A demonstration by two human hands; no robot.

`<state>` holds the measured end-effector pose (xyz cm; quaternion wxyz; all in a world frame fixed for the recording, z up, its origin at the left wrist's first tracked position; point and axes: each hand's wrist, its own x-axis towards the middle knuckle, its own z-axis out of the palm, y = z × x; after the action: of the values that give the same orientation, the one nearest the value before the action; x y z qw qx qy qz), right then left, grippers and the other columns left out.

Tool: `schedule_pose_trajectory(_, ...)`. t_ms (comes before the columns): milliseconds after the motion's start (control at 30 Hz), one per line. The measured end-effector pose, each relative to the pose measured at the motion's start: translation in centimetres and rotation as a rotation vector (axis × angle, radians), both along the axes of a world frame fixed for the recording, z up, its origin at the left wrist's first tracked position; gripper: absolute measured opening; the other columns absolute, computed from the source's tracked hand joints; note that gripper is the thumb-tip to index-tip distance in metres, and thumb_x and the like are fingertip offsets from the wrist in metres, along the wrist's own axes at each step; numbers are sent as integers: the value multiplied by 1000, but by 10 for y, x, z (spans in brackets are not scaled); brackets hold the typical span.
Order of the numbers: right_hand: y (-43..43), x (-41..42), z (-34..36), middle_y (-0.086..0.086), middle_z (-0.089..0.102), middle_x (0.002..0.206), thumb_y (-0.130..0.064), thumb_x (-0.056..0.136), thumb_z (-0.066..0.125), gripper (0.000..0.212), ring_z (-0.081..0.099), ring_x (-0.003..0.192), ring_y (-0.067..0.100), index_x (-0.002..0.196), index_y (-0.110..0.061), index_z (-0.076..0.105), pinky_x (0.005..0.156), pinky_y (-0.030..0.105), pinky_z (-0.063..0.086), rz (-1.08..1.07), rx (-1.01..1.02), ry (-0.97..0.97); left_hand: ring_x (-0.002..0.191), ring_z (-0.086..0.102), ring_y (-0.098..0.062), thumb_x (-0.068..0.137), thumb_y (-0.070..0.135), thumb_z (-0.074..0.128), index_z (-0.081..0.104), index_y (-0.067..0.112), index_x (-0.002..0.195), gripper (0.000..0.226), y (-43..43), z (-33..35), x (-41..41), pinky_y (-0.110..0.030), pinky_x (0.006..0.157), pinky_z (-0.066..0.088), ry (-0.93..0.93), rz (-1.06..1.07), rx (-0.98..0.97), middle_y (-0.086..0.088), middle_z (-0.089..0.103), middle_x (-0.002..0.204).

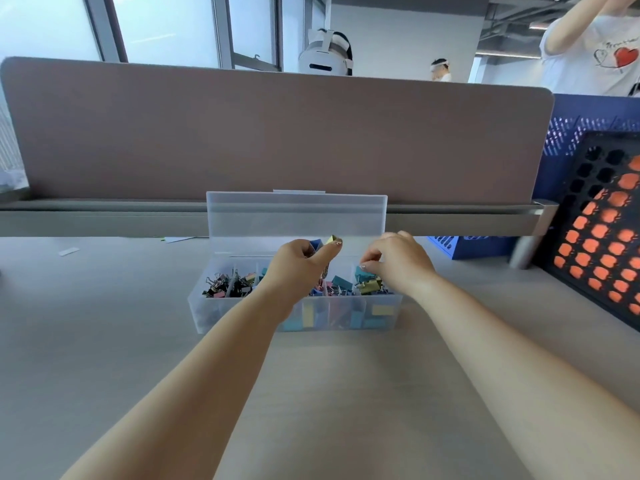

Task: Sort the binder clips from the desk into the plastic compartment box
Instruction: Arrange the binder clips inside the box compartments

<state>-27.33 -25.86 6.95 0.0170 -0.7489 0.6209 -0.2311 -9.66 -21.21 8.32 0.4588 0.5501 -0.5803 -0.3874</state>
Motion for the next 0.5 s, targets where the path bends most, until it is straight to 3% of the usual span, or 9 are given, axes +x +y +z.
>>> schedule_pose_trajectory(100,1,-2,1,-7,66,97,-25,90,64,8,47,107,15,84,-28,70,83,33,43,-10,29,-147,42,28,-10,89,44,61,36,15,61,47,-1,-1,1,-21,46,29,-3,6,5,10,31,41)
schedule_pose_trajectory(167,3,-3,4,-6,64,98,-27,85,70,4,48,105,15,82,-29,70,82,32,44,1,102,-148,40,28,-9,89,44,61,35,15,61,47,-2,-1,1,-20,45,29,-9,5,8,8,31,43)
schedule_pose_trajectory(367,7,8,14,-1,67,105,-23,89,67,9,56,95,19,92,-21,75,74,28,43,22,166,64,40,29,-8,89,43,60,38,14,62,46,-1,-2,0,-21,47,30,-15,-5,-7,10,32,39)
schedule_pose_trajectory(500,8,2,28,-5,70,100,-44,86,66,22,60,94,17,93,-26,75,77,30,48,100,322,174,34,28,-6,90,43,60,36,15,62,47,-2,-4,1,-18,43,28,-24,-6,-13,13,31,36)
